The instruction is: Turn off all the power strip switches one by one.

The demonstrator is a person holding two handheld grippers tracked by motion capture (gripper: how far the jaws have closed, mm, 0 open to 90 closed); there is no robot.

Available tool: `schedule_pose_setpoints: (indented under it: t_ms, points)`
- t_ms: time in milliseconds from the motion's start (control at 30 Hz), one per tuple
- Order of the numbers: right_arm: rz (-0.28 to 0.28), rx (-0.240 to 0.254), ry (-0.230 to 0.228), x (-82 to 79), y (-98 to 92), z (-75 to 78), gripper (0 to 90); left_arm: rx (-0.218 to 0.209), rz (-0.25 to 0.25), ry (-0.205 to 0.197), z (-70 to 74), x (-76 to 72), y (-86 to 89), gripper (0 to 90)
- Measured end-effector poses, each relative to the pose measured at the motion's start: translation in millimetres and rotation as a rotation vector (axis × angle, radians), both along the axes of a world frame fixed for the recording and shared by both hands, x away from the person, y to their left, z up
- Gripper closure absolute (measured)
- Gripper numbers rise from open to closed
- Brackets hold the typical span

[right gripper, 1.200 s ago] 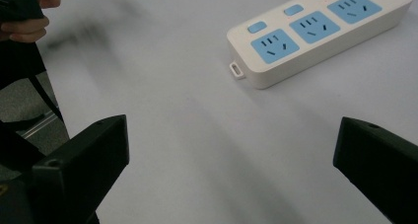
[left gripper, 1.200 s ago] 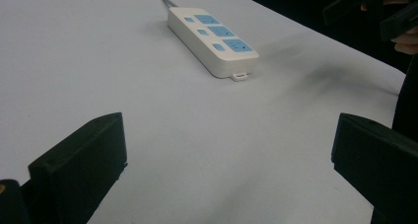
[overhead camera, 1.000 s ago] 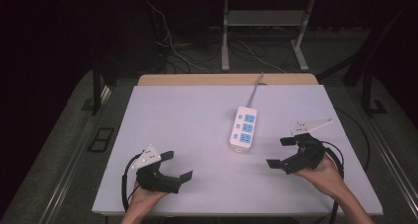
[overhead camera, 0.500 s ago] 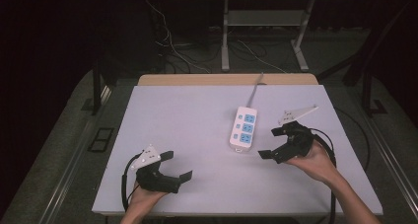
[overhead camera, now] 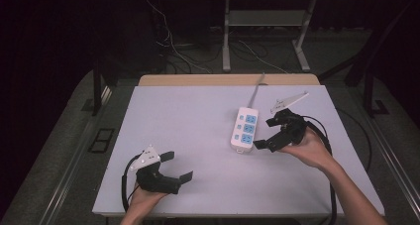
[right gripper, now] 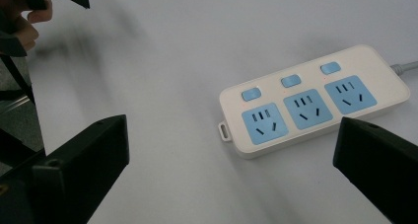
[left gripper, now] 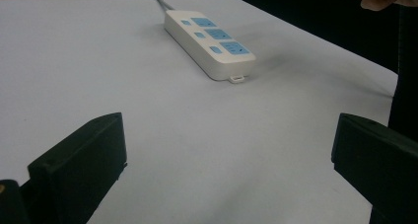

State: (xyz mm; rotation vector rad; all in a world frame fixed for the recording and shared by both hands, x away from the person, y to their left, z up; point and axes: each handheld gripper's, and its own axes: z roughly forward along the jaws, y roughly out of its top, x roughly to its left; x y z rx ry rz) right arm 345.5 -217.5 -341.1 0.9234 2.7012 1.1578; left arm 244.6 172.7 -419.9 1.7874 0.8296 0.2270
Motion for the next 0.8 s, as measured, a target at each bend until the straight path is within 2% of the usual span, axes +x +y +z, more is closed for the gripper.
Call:
schedule_pose_setpoints:
  t_ms: [367, 600, 800]
  points:
    - [-0.005, -0.019, 0.009, 15.2, 9.5, -0.2, 0.5, -0.011, 0.015, -0.002, 0.4, 0.2, 1.5, 0.0]
    - [-0.028, -0.003, 0.019, 26.6, 14.7, -5.5, 0.4, -0.009, 0.011, -0.001, 0.2, 0.3, 1.4, 0.0]
    - [-0.032, -0.01, 0.031, 33.5, 22.7, -12.2, 0.4, -0.015, 0.012, -0.001, 0.2, 0.6, 1.5, 0.0]
